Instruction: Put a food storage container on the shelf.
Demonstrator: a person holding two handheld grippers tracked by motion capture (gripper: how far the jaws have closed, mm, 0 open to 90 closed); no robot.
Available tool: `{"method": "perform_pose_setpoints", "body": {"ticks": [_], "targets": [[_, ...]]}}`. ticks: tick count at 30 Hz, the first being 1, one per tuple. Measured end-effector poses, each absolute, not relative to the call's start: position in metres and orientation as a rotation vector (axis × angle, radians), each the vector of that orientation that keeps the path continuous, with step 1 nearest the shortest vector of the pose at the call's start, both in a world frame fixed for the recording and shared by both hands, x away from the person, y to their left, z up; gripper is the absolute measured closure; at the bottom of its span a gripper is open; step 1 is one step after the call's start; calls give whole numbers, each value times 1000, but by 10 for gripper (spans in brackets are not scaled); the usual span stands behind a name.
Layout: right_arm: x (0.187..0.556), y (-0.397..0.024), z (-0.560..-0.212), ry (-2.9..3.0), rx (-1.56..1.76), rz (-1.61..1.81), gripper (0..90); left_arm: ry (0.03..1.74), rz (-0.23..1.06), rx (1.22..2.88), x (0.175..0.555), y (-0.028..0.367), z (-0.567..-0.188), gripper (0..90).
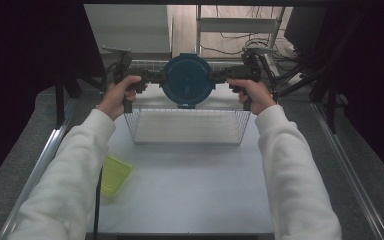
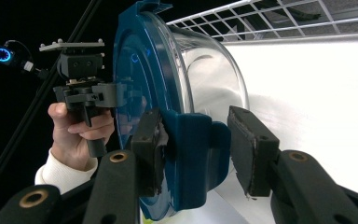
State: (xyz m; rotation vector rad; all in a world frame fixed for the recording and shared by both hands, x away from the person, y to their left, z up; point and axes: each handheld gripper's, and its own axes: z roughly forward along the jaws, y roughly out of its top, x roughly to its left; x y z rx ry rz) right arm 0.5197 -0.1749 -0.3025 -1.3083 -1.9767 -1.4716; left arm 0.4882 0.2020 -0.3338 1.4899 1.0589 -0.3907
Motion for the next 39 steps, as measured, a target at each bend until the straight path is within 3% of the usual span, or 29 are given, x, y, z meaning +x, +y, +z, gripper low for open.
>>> {"method": "perform_pose_setpoints", "body": {"ticks": [39], "targets": [[539, -175, -317, -1676, -1610, -1389, 559, 1235, -519, 1284, 517, 198, -355, 563]]}}
